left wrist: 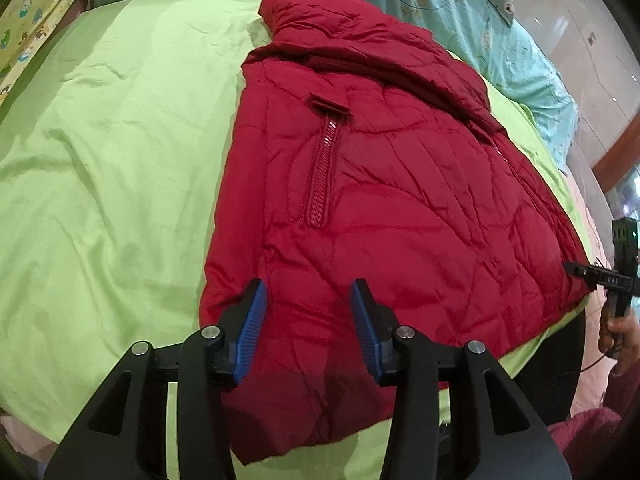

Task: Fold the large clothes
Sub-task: 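Move both open tools down to the coat hem, then close both tools on the coat hem, then lift the hem with both tools toward the collar, then lay the hem down over the collar and open both tools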

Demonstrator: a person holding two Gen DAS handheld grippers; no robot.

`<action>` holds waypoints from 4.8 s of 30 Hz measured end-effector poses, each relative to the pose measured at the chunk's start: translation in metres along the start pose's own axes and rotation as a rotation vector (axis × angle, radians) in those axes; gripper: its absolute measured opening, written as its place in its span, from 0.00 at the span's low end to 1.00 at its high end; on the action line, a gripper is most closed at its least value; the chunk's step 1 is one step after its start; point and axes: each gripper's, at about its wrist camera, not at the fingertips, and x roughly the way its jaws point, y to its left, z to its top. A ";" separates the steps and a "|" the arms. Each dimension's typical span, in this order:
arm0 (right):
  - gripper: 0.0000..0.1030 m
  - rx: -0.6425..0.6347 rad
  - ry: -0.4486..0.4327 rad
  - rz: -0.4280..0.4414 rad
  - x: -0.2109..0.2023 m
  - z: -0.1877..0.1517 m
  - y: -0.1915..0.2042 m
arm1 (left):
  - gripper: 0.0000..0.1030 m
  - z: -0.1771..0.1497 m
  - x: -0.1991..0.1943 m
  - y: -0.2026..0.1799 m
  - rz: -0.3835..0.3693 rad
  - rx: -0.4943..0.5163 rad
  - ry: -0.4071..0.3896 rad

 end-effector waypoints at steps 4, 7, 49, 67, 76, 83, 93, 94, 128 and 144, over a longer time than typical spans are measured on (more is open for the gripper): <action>0.52 -0.002 -0.007 0.005 -0.003 -0.001 0.002 | 0.41 0.000 -0.017 0.009 0.051 -0.011 -0.037; 0.52 -0.006 -0.010 -0.001 -0.002 -0.002 0.004 | 0.45 0.001 -0.025 0.023 0.083 -0.032 -0.051; 0.27 -0.001 -0.240 0.220 -0.041 0.004 0.008 | 0.18 0.016 -0.055 -0.012 -0.167 0.026 -0.208; 0.26 -0.021 -0.409 0.243 -0.069 0.032 0.013 | 0.17 0.040 -0.072 -0.010 -0.209 -0.009 -0.311; 0.26 -0.002 -0.487 0.261 -0.080 0.063 0.012 | 0.18 0.073 -0.083 -0.015 -0.252 -0.021 -0.392; 0.27 -0.016 -0.542 0.255 -0.089 0.093 0.019 | 0.18 0.102 -0.086 -0.016 -0.253 -0.034 -0.427; 0.27 0.009 -0.591 0.249 -0.085 0.135 0.020 | 0.18 0.140 -0.082 -0.018 -0.252 -0.073 -0.456; 0.27 0.017 -0.595 0.247 -0.085 0.140 0.019 | 0.18 0.145 -0.080 -0.018 -0.252 -0.079 -0.458; 0.27 0.282 -0.553 0.100 0.042 0.320 -0.047 | 0.18 0.327 0.078 0.011 0.031 -0.199 -0.366; 0.28 0.352 -0.507 0.065 0.117 0.363 -0.078 | 0.22 0.367 0.149 0.029 0.065 -0.256 -0.285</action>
